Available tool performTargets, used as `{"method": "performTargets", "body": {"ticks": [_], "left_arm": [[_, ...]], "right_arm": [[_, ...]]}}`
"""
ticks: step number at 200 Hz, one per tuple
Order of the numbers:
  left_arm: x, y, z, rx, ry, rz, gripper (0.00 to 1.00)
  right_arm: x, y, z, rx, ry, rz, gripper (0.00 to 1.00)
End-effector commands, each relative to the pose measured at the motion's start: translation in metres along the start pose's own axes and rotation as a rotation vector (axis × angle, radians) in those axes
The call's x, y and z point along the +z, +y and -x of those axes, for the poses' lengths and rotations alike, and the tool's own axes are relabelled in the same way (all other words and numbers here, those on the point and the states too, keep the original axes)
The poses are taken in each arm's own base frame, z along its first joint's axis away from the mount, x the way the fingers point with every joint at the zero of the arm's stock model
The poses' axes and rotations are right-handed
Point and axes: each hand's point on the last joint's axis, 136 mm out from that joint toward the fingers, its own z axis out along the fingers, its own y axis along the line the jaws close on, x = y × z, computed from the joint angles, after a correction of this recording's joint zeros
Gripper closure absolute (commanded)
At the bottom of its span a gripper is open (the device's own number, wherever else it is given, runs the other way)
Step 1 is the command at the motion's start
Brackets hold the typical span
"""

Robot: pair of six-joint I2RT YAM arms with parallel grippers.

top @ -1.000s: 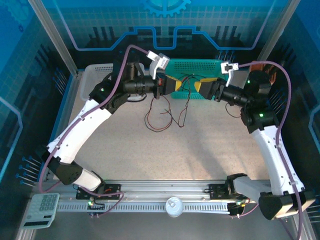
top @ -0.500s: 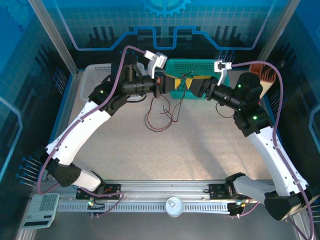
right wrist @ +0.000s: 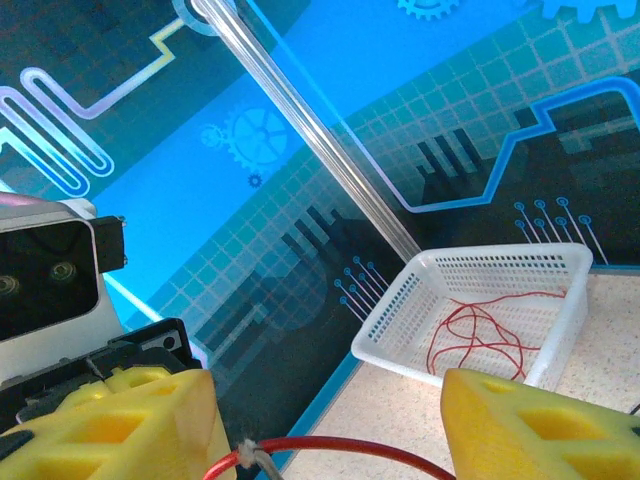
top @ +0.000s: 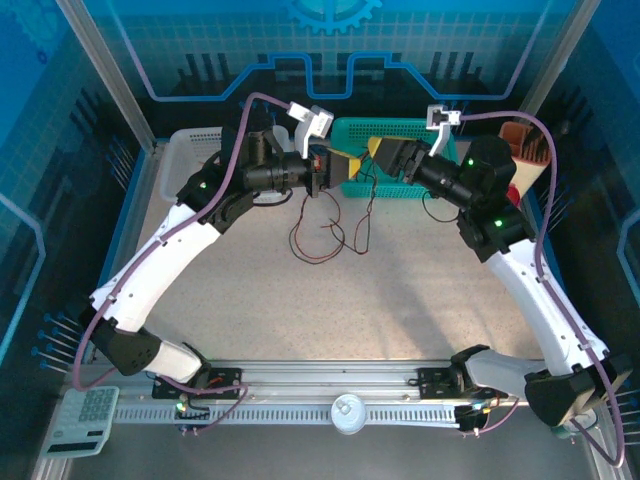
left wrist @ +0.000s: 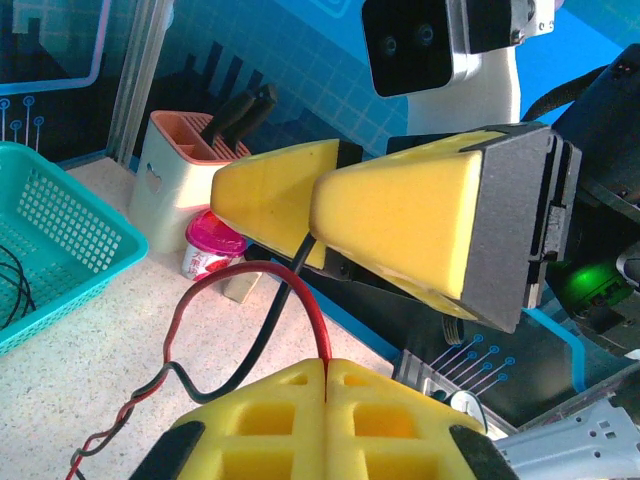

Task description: Untangle the cables

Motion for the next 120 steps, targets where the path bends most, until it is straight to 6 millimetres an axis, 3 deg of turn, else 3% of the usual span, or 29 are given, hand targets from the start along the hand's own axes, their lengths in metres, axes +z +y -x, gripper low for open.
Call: {"method": "performTargets", "body": {"ticks": [1,34,87,120], "left_arm": [[-0.013,-0.011,0.014,0.022,-0.053,-0.009,1.0],[-0.013,-0.012,0.014,0.018,-0.053,-0.015,1.0],[-0.012,-0.004,0.012,0.015,-0.06,0.016,1.0],[-0.017,0.016,0.016,0.019,-0.102,0.107,1.0]], "right_arm": [[-0.001,0.017,0.014,-0.018,-0.044,0.043,0.4],[0.005,0.016,0.013,-0.01,-0.037,0.049,0.48],[0.004,0.014,0.01,-0.022,-0.026,0.041,1.0],[-0.008,-0.003,0.004,-0.024,-0.028,-0.03,1.0]]}}
